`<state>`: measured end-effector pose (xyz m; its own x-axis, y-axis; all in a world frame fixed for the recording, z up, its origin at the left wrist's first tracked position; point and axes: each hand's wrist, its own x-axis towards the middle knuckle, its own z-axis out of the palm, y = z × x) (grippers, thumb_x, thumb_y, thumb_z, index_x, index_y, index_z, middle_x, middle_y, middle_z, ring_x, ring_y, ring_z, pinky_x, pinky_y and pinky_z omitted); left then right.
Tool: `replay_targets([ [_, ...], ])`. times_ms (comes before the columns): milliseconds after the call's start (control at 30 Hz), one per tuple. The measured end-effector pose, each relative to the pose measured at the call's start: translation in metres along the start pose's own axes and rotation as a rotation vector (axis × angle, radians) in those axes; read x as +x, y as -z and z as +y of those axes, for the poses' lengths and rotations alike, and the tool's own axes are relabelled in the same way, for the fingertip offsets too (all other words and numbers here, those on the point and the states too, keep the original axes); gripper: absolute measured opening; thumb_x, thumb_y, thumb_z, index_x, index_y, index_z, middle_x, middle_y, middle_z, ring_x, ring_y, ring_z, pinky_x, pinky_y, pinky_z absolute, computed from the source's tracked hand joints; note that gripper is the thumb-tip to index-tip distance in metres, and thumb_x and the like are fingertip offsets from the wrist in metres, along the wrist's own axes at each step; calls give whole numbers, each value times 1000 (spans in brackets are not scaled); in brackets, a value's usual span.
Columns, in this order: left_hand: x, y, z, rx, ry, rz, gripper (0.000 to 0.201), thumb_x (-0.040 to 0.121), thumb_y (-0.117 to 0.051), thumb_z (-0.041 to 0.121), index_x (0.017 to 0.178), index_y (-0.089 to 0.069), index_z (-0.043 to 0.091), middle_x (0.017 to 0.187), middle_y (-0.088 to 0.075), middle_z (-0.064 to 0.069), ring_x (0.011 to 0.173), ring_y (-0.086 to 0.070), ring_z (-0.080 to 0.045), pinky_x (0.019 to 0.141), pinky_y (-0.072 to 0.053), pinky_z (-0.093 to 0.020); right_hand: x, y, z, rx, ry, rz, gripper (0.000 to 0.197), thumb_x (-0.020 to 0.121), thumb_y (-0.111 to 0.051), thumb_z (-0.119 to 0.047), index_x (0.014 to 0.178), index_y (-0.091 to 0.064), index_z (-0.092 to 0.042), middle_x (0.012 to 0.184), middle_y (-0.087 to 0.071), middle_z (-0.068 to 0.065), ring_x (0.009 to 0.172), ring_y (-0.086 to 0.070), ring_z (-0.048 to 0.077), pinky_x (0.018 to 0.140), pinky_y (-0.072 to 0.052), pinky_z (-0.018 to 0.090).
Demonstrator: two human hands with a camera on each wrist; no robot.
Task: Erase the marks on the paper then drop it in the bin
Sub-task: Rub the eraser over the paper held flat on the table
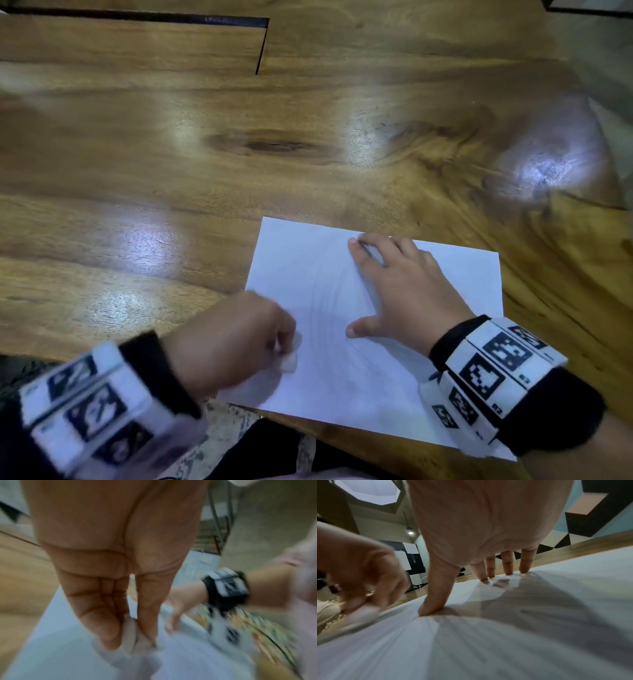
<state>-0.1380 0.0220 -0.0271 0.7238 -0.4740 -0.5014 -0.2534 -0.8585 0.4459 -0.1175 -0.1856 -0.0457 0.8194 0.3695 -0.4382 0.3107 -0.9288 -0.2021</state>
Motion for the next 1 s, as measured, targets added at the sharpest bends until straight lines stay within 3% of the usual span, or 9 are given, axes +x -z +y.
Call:
replay_targets([
  [100,38,29,1,-108,52,186,17,70,-67,6,80,-70,19,59,-62,10,53,-48,1,53,-34,-4,1,0,-1,-38,-14,6,114,67,-62,-71,150,1,-24,150,-6,-10,131,-12,16,106,-18,33],
  [233,81,42,12,-152,62,388,11,72,-71,13,83,-68,15,57,-55,8,53,-46,-4,49,-32,-11,3,0,-1,-82,-25,11,117,64,-59,-75,150,2,-26,147,-10,-9,127,-17,18,100,-23,36],
  [300,90,39,15,-127,58,393,12,75,-67,13,87,-69,14,63,-55,4,60,-49,-12,56,-34,-21,5,-1,-1,-101,-28,10,117,64,-58,-76,150,4,-26,146,-12,-8,125,-19,19,99,-24,37],
  [400,84,32,13,-59,4,383,12,76,-67,17,87,-70,13,71,-55,0,70,-52,-17,55,-26,-20,4,-1,0,-111,-26,7,117,65,-57,-77,150,5,-26,145,-13,-7,124,-20,20,99,-24,37],
  [533,57,15,6,-27,-68,242,8,75,-71,23,70,-69,16,58,-51,6,55,-45,-10,50,-32,-7,4,-2,0,-113,-23,10,117,65,-56,-77,150,6,-26,147,-11,-7,125,-20,20,100,-23,36],
  [633,55,16,4,-48,-55,158,10,72,-70,8,76,-72,17,56,-53,12,54,-47,-1,53,-33,-4,4,-2,0,-113,-19,4,117,65,-56,-77,150,7,-26,148,-10,-7,124,-19,20,100,-22,36],
  [700,69,25,6,-71,-35,266,13,73,-68,7,81,-72,16,64,-63,1,61,-54,-13,52,-32,-14,4,-2,0,-120,-20,7,117,65,-55,-78,149,7,-26,147,-11,-7,123,-20,20,98,-23,36],
  [800,84,34,9,-48,-21,410,9,76,-68,17,84,-69,13,68,-56,-2,65,-47,-17,57,-26,-22,4,-3,0,-129,-29,6,117,65,-55,-78,149,7,-25,146,-11,-7,122,-20,21,97,-23,36],
  [1000,33,4,-1,-2,-133,224,26,76,-61,33,60,-59,13,61,-51,-3,55,-46,-18,48,-24,-24,4,-3,0,-111,-31,8,118,65,-57,-77,149,7,-26,147,-10,-8,123,-18,19,99,-22,35],
])
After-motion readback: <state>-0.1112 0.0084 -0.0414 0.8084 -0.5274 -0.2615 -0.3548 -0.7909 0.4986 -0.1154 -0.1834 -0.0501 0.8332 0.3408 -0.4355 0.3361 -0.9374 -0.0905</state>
